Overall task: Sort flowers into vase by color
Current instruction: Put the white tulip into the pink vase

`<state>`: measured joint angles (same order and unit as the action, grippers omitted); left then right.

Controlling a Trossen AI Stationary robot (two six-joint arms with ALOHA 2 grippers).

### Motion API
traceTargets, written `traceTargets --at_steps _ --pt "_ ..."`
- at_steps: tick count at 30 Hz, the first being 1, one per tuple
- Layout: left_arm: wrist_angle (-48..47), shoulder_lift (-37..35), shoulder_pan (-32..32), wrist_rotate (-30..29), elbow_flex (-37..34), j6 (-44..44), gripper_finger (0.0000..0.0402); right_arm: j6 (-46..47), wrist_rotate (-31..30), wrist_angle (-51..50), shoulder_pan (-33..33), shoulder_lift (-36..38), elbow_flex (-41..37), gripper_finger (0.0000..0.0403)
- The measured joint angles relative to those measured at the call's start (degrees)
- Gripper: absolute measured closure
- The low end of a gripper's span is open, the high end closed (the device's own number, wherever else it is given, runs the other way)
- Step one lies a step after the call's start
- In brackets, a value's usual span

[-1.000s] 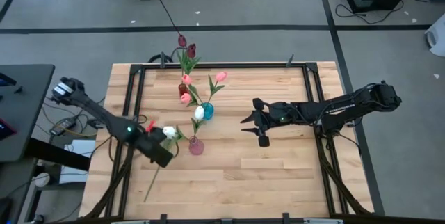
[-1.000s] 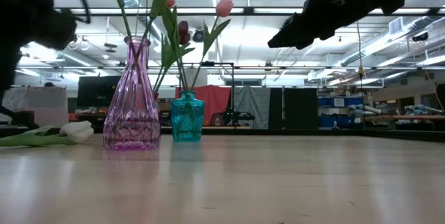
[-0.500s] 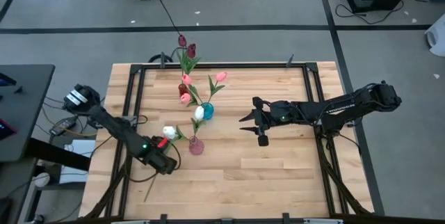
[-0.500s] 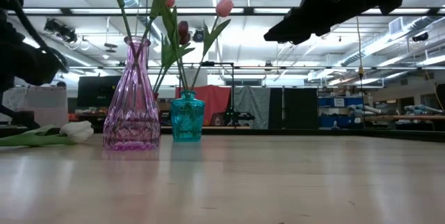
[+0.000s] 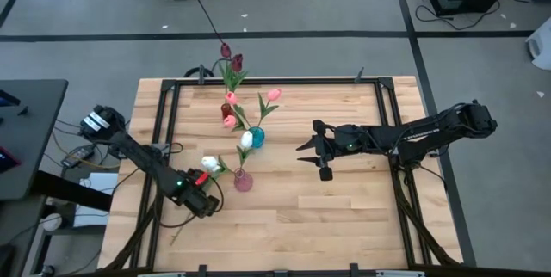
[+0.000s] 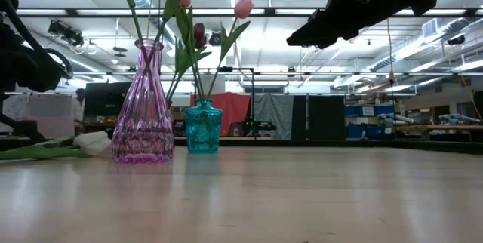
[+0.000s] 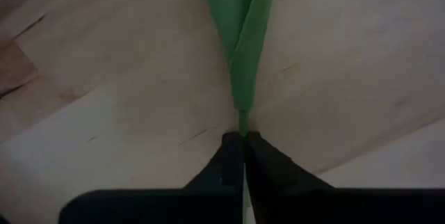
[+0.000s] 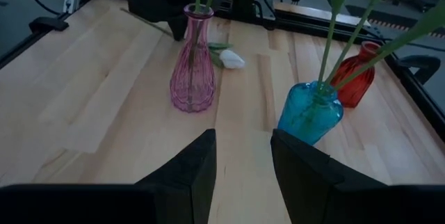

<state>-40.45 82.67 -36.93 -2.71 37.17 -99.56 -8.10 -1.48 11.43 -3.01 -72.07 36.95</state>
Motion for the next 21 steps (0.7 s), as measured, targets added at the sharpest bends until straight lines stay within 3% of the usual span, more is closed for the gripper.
traceTargets --at_steps 3,15,21 --pt "-1.79 -0.63 -0.88 -2.04 1.48 0.21 0.0396 0.00 0.00 -0.25 0.00 0.00 0.00 0.0253" --pt "-23.71 -13.59 -4.56 -27.35 13.11 -0.05 0.0400 0.37 0.02 -0.29 0.00 0.00 0.00 0.0253" --pt "-27.37 -17.84 -5.18 -37.63 15.82 5.27 0.0401 0.22 0.02 -0.97 0.00 0.00 0.00 0.0253"
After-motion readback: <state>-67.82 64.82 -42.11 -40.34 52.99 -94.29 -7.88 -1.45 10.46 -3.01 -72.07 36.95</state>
